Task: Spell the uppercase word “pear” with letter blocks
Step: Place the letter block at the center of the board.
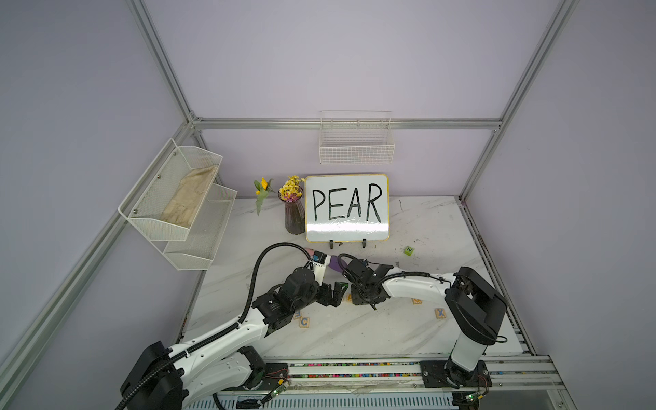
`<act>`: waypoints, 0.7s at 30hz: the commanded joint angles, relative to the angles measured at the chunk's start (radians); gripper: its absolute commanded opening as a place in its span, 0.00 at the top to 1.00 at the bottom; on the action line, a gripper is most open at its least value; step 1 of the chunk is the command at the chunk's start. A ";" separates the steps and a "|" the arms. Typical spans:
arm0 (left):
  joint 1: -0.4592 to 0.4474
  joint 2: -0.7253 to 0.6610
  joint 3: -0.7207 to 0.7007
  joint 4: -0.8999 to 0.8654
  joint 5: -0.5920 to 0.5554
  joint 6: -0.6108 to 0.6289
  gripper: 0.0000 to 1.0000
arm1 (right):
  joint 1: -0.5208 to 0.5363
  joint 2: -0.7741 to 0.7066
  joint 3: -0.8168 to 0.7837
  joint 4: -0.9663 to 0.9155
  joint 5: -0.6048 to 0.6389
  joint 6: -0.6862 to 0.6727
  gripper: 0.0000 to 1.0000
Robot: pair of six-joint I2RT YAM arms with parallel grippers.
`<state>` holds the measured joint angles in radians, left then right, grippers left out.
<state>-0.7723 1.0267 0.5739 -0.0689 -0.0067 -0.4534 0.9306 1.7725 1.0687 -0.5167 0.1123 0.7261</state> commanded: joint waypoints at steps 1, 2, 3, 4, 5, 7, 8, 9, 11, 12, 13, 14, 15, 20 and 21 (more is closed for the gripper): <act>0.006 -0.004 -0.038 0.040 0.005 -0.004 0.00 | 0.006 0.007 -0.016 -0.045 0.004 0.019 0.57; 0.007 -0.001 -0.038 0.040 0.007 -0.004 0.00 | 0.006 0.005 -0.016 -0.040 0.007 0.020 0.57; 0.006 0.002 -0.036 0.040 0.008 -0.004 0.00 | 0.006 0.006 -0.015 -0.037 0.010 0.020 0.57; 0.007 0.003 -0.036 0.041 0.008 -0.004 0.00 | 0.007 0.007 -0.013 -0.037 0.011 0.020 0.57; 0.007 0.004 -0.034 0.040 0.008 -0.004 0.00 | 0.006 0.007 -0.012 -0.036 0.011 0.020 0.57; 0.006 0.004 -0.035 0.042 0.007 -0.005 0.00 | 0.006 0.010 -0.010 -0.034 0.012 0.021 0.57; 0.007 0.003 -0.036 0.042 0.006 -0.004 0.00 | 0.006 0.011 -0.011 -0.034 0.013 0.020 0.57; 0.007 0.003 -0.036 0.042 0.007 -0.004 0.00 | 0.006 0.013 -0.009 -0.034 0.015 0.020 0.57; 0.007 0.001 -0.037 0.042 0.004 -0.004 0.00 | 0.006 0.015 -0.009 -0.031 0.017 0.024 0.58; 0.007 0.001 -0.036 0.041 0.003 -0.004 0.00 | 0.006 0.017 -0.009 -0.028 0.017 0.024 0.58; 0.007 0.002 -0.036 0.040 0.004 -0.004 0.00 | 0.006 0.018 -0.006 -0.029 0.017 0.024 0.58; 0.007 0.002 -0.037 0.041 0.003 -0.004 0.00 | 0.007 0.021 -0.003 -0.029 0.017 0.025 0.58; 0.007 0.003 -0.037 0.040 0.004 -0.004 0.00 | 0.007 0.023 -0.001 -0.029 0.015 0.024 0.58; 0.007 0.006 -0.036 0.042 0.003 -0.004 0.00 | 0.006 0.018 -0.001 -0.035 0.015 0.029 0.58; 0.007 0.005 -0.037 0.042 0.004 -0.004 0.00 | 0.006 0.015 -0.001 -0.036 0.017 0.031 0.58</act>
<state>-0.7723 1.0321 0.5739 -0.0685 -0.0071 -0.4538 0.9318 1.7729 1.0691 -0.5159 0.1162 0.7330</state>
